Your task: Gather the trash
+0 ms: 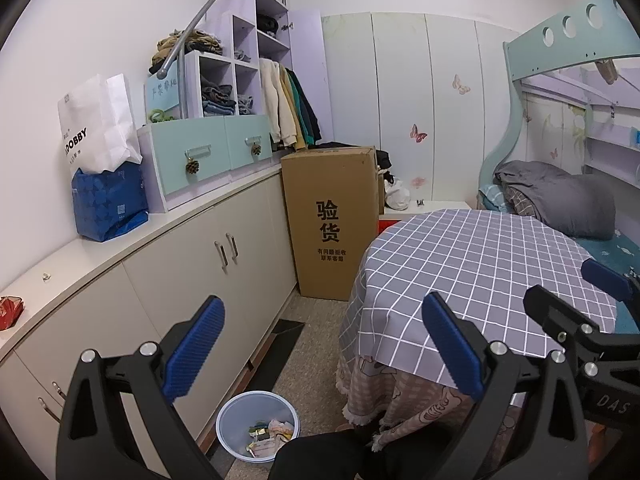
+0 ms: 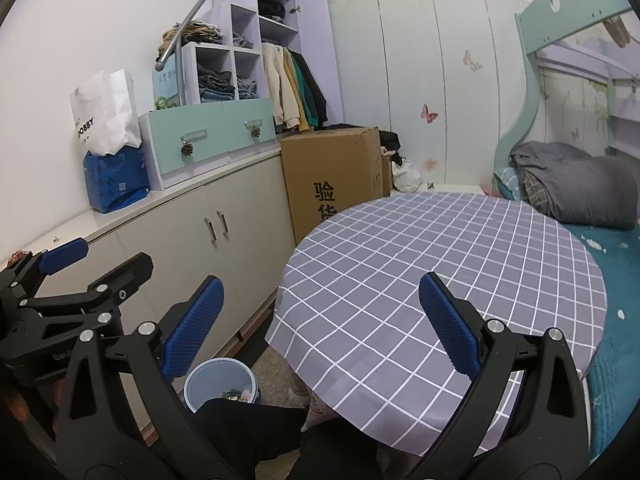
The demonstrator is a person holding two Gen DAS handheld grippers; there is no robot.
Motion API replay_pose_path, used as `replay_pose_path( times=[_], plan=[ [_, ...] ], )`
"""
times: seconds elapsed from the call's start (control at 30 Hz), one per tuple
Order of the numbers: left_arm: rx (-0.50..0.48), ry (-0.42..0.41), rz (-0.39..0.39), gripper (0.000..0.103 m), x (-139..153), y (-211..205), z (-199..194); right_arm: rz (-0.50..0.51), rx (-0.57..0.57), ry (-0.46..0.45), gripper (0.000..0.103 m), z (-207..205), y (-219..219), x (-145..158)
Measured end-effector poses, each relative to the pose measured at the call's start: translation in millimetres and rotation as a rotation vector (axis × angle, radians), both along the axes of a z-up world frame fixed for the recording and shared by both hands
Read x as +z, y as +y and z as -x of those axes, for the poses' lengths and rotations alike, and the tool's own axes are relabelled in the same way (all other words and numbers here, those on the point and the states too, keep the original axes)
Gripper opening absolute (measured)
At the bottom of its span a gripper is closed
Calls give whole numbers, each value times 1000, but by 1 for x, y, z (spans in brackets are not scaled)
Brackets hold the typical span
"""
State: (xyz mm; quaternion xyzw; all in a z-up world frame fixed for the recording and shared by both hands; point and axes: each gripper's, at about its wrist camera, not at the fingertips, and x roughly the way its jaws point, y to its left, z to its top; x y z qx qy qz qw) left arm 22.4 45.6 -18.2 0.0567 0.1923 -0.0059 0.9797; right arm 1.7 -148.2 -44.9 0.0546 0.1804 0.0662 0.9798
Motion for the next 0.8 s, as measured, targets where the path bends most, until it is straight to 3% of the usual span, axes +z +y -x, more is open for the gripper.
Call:
replay_pose_path(
  times=[0.47, 0.67, 0.8],
  plan=[
    [-1, 81, -33, 97, -23, -28, -50, -63, -55, 115, 96, -52, -55, -30],
    [-32, 135, -63, 97, -32, -66, -91, -68, -91, 215, 96, -88, -105, -39],
    [-75, 194, -62, 97, -41, -103, -126, -9, -152, 275, 96, -111, -138, -47]
  ],
)
